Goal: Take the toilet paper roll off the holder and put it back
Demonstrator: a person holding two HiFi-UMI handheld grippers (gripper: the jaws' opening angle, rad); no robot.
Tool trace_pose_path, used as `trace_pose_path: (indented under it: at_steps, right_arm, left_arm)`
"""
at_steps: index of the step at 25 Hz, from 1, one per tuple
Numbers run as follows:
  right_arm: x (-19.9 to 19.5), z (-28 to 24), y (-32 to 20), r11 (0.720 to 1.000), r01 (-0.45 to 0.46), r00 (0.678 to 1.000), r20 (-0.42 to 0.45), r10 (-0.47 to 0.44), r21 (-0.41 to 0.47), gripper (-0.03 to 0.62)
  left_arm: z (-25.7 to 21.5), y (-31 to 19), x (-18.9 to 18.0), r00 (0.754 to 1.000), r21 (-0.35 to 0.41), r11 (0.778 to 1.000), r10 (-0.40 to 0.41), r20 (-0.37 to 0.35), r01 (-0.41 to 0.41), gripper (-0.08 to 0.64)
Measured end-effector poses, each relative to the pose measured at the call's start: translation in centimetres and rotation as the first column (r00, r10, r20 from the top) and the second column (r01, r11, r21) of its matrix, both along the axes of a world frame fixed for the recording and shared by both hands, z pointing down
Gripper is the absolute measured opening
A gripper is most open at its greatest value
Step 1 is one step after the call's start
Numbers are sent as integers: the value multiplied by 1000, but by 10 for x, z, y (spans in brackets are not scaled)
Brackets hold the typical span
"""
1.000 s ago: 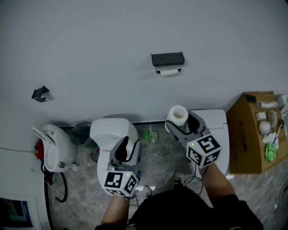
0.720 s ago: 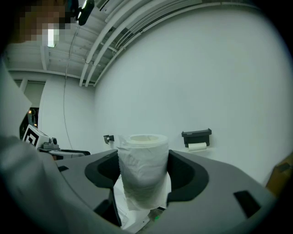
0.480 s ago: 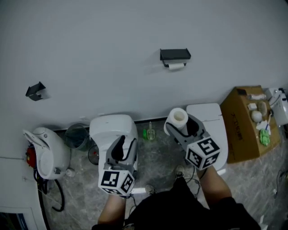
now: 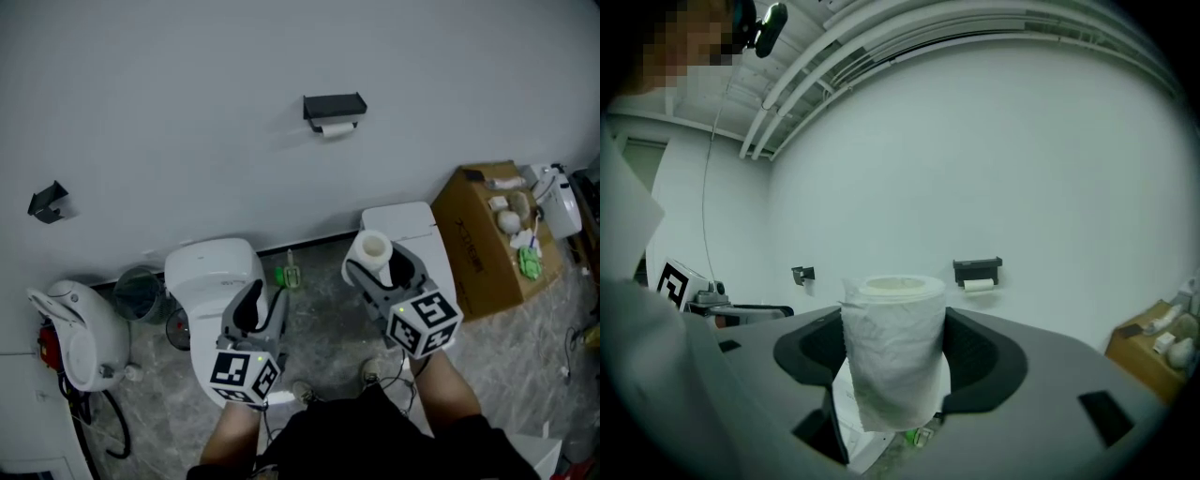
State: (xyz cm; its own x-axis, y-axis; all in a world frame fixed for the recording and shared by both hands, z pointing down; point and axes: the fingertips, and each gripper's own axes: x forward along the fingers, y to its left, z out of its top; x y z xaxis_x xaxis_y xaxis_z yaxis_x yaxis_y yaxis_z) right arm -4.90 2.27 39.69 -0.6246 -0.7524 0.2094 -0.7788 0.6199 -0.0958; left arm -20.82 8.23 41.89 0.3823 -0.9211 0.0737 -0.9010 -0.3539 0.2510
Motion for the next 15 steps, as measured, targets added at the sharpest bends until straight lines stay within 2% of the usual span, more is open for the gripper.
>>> trace_pose_path:
  at_steps: [6, 15]
  right_arm:
    - [55, 0, -2, 1000, -6, 1000, 15, 6, -3, 296]
    - [147, -3, -14, 999, 41, 997, 70, -41, -6, 296]
  left_arm:
    - [-5, -5, 53, 1000, -2, 1000, 9, 13, -9, 165]
    - [-20, -8, 154, 997, 6, 1000, -25, 73, 25, 166]
